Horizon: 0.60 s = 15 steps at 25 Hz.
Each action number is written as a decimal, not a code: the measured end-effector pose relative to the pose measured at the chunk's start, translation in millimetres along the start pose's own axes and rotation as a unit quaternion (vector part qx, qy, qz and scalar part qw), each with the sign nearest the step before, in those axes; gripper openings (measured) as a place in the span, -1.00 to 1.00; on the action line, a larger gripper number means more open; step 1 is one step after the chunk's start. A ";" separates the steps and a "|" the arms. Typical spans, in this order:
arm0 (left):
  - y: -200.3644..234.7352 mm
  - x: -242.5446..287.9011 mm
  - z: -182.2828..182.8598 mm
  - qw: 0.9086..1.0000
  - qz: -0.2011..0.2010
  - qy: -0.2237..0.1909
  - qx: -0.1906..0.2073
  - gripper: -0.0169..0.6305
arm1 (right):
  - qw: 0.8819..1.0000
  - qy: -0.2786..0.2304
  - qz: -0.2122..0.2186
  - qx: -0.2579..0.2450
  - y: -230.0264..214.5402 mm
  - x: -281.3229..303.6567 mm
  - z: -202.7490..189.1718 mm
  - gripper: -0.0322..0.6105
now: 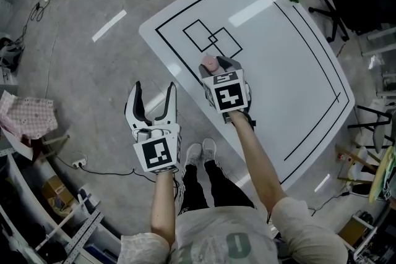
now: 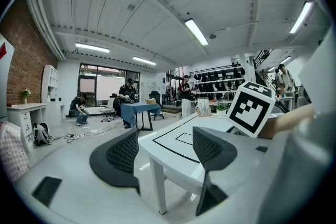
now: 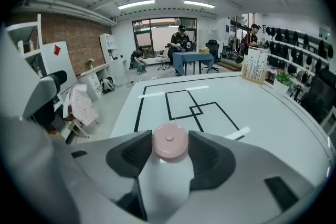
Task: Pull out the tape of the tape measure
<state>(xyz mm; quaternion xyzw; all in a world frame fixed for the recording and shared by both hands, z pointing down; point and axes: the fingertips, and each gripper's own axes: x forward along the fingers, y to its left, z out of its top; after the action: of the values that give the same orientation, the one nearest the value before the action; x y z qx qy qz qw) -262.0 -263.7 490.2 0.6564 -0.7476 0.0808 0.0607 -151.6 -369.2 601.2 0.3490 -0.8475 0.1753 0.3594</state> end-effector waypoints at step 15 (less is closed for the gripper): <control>-11.6 -53.0 147.4 0.989 -0.035 -0.140 0.011 -0.02 | 0.952 -0.302 -0.031 -0.026 7.8 -210.9 129.0 -0.19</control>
<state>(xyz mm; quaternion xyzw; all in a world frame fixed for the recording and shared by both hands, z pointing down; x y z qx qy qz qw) -241.3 -243.1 335.8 0.6878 -0.7242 -0.0063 -0.0488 -115.0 -336.3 358.8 0.4021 -0.9096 0.0280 0.1011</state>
